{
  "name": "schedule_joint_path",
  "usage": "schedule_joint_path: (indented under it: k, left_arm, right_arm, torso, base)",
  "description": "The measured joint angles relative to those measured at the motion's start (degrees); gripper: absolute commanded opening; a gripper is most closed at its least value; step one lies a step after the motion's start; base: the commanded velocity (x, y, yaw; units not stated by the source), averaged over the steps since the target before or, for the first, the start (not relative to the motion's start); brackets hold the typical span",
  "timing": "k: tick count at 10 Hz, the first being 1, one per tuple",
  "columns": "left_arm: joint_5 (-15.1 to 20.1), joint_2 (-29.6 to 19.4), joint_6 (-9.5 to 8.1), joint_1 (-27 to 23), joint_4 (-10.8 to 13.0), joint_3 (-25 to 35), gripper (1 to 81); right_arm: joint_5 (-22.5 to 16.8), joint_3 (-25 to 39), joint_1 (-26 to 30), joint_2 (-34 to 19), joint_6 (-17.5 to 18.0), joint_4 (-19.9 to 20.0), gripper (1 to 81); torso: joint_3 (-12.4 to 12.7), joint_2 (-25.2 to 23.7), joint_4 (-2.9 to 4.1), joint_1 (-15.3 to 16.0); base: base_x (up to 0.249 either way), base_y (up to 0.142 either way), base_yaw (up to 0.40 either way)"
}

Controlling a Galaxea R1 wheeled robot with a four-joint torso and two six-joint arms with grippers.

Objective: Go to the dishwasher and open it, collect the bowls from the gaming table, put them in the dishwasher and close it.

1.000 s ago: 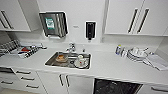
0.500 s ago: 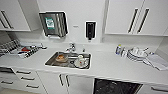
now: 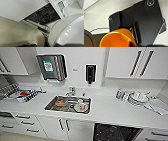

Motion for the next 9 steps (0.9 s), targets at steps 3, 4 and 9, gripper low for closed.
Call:
schedule_joint_path:
  k: [3, 4, 9]
  left_arm:
    - [16.87, -1.24, -0.22, -5.45, 0.80, 9.29, 1.0]
    - [21.47, -1.24, -0.28, -7.00, 1.07, 12.15, 1.0]
    - [47.81, 2.89, -0.26, -14.35, 1.90, 22.93, 1.0]
  right_arm:
    - [0.09, 0.00, 0.55, 0.01, 0.00, 0.02, 1.0]
    - [0.28, 0.00, 0.76, 0.04, -0.02, 0.02, 1.0]
    - [0.45, 0.11, 1.11, 0.34, 0.00, 0.07, 1.0]
  torso:
    - [-4.15, 0.04, 0.00, 0.02]
    - [-5.53, 0.06, 0.00, 0.05]
    - [-6.88, 0.11, 0.00, 0.09]
  base:
    - [0.000, 0.000, 0.000]
    - [0.000, 0.000, 0.000]
    - [0.000, 0.000, 0.000]
